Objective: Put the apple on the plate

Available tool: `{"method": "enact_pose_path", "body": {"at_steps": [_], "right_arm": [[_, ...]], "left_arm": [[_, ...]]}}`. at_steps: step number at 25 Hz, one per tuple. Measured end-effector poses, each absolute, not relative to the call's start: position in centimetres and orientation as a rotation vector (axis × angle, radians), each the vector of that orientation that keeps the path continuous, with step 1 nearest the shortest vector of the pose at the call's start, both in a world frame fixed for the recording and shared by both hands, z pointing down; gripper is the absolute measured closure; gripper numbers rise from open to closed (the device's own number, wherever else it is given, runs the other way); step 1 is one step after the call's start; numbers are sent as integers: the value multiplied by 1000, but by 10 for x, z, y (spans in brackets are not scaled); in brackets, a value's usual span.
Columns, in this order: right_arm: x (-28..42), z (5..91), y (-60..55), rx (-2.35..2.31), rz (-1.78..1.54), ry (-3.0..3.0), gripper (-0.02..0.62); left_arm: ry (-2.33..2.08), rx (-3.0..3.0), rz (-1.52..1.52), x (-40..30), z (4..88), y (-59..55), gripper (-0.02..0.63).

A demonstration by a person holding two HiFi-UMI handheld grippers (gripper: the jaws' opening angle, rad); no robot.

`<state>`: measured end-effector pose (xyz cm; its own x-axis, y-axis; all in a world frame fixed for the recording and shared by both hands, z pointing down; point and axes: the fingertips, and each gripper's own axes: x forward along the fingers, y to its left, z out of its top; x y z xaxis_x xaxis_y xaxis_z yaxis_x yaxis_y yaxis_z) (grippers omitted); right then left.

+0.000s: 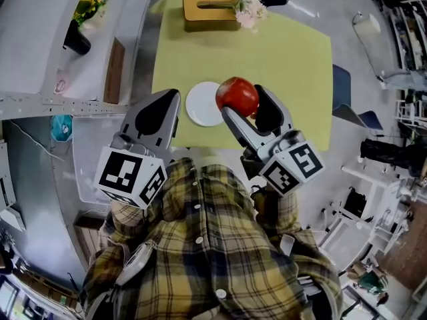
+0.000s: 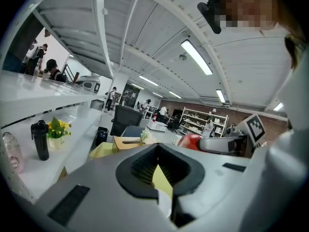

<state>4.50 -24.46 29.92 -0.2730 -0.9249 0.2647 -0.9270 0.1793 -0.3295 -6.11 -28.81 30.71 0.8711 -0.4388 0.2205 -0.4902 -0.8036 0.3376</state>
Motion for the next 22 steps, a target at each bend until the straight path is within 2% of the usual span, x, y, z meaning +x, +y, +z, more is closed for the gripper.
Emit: {"method": "enact_pose_path", "body": {"at_steps": [15, 22], "right_arm": [[59, 286, -239, 1809, 622, -2455, 245], [61, 306, -244, 1755, 656, -2434, 245]], "left_arm": [[-756, 2642, 176, -44, 304, -278, 600], [-752, 2625, 225, -35, 323, -281, 600]]}}
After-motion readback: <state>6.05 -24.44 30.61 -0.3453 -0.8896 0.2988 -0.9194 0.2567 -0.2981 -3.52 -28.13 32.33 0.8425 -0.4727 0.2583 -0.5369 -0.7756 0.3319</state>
